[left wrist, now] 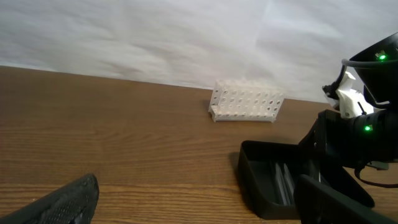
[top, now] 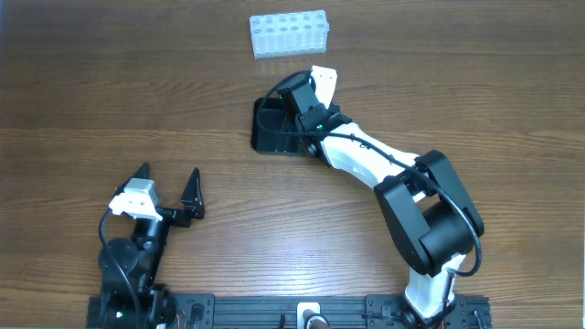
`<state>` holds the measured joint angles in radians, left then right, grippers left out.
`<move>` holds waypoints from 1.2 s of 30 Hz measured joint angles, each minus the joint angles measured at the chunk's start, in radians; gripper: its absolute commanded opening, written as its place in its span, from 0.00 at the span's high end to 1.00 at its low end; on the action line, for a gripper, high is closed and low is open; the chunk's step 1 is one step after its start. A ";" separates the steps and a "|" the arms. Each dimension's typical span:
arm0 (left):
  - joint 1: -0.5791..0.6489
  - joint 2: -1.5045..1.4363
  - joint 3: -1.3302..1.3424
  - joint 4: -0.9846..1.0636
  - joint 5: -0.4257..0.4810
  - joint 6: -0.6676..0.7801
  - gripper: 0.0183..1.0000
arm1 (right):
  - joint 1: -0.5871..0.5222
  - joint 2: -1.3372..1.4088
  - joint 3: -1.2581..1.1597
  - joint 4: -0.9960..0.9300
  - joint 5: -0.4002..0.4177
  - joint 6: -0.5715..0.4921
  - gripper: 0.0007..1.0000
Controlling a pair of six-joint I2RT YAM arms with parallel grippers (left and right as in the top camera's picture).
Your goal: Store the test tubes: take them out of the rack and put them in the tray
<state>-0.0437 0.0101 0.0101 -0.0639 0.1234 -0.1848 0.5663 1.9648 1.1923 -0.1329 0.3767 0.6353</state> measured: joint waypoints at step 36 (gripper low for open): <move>0.000 0.000 0.000 0.000 0.000 0.000 0.00 | -0.379 -0.549 -0.073 0.434 -0.482 -0.417 0.01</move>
<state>-0.0437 0.0101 0.0101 -0.0639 0.1234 -0.1848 0.1871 1.4158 1.1191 0.3012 -0.1055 0.2184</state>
